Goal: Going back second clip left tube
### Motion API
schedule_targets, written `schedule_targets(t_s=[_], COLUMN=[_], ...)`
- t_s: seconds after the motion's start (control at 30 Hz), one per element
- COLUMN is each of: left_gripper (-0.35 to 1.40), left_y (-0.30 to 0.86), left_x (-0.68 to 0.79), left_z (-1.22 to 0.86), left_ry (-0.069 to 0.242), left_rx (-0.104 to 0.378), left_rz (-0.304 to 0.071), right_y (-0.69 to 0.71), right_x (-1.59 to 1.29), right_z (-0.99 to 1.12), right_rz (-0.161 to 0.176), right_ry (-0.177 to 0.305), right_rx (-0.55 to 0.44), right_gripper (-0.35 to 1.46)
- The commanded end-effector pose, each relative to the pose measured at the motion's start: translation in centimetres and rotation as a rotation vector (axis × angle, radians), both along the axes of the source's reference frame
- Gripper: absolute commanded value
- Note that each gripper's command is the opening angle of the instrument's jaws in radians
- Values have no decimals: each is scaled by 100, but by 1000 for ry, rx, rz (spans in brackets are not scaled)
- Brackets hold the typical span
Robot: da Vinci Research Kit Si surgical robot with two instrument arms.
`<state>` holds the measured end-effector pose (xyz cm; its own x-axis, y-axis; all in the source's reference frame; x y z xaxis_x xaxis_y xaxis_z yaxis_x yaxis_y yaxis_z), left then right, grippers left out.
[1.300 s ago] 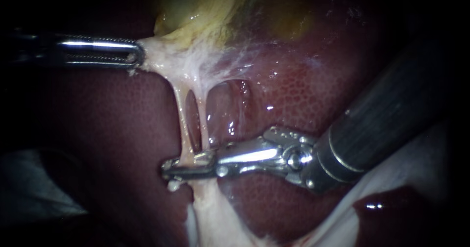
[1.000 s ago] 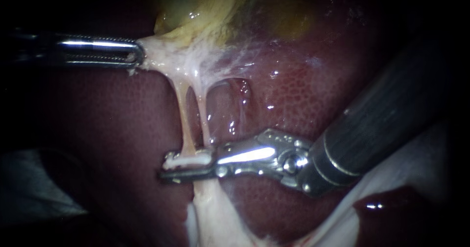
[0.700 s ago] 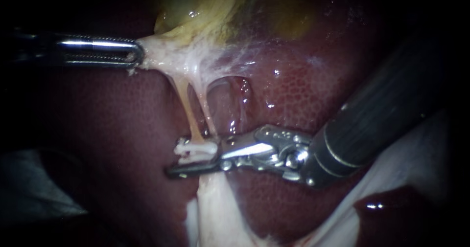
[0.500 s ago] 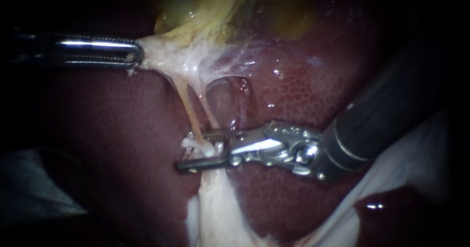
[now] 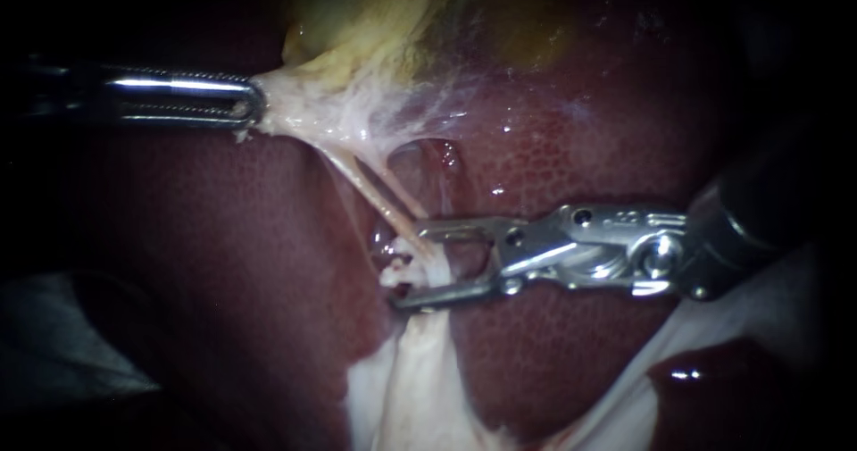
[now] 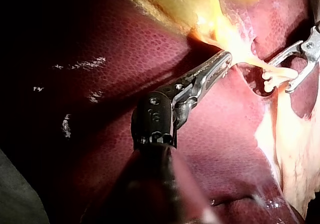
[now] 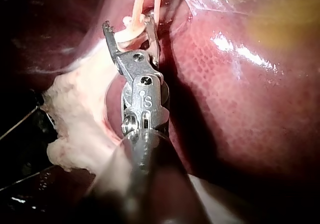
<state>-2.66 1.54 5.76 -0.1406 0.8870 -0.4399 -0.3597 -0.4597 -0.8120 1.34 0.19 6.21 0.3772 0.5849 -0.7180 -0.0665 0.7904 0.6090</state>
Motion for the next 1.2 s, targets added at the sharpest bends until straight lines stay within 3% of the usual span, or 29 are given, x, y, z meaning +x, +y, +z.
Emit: schedule_targets(t_s=[0.03, 0.2, 0.37, 0.8, 1.2], left_gripper=[-35, -35, -35, -35, -35], left_y=[0, 0, 0, 0, 0], left_x=[0, 0, 0, 0, -2], left_z=[0, 0, 0, -1, -1], left_ry=[0, 0, 0, 0, 1], left_rx=[0, 0, 0, 0, 0], left_rz=[-1, 0, -1, -1, -2], right_y=[1, 0, -4, -34, -46], right_x=[-4, -13, -4, 58, 102], right_z=[-1, -4, -2, 28, 48], right_rz=[-2, -6, -22, -73, -85], right_ry=[2, 4, 16, 64, 98], right_rx=[-6, -5, 1, 22, 41], right_gripper=[50, 50, 50, 50, 50])
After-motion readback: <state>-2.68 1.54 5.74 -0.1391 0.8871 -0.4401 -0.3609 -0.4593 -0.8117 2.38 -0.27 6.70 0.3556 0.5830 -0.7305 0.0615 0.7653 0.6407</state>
